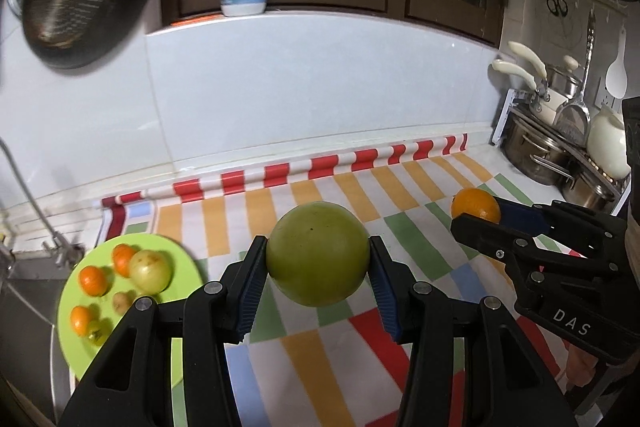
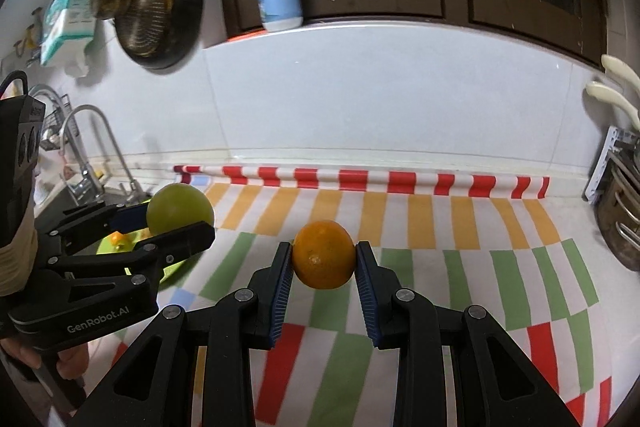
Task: Organize fruits
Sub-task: 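Carry the grapefruit with the left tool onto the plate while the right tool places the mandarin there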
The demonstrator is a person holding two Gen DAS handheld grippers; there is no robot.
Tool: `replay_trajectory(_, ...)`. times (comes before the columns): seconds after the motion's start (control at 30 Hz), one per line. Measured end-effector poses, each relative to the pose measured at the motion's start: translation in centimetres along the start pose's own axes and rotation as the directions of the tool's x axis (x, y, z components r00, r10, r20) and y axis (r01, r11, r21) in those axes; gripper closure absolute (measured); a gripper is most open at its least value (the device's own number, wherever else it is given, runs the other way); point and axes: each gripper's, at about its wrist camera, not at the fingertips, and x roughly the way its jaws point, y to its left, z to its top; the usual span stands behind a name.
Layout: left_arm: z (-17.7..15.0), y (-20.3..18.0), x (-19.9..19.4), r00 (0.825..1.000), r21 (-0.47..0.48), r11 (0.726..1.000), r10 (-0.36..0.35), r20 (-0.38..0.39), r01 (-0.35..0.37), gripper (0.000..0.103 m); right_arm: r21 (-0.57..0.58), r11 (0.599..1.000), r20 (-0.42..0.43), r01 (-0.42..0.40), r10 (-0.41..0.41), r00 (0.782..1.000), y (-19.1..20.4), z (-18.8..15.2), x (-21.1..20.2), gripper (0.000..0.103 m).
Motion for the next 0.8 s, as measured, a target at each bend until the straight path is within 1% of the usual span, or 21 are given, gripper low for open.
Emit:
replay_trajectory(0.37,-2.3,2.8,-5.2,0.997,-0.033,0.998,0.062,0.039,-0.061,0.054,-0.030,0.999,0.031,-0.042,0.043,0.999,4.3,-0.5,-2.7,0.071)
replay_trajectory(0.53,-3.2,4.4,-7.6,0.991,-0.050,0.992,0.115,0.068,-0.112,0.054,-0.049,0.997,0.046,-0.058,0.061,0.997,6.5,-0.6,-3.2,0.071)
replay_trajectory(0.8,-4.4,7.2,-10.5,0.981,-0.061,0.985,0.169,0.092,-0.164,0.054,-0.083,0.992,0.062,-0.091,0.096,0.993,9.8,-0.5,-3.4,0.071)
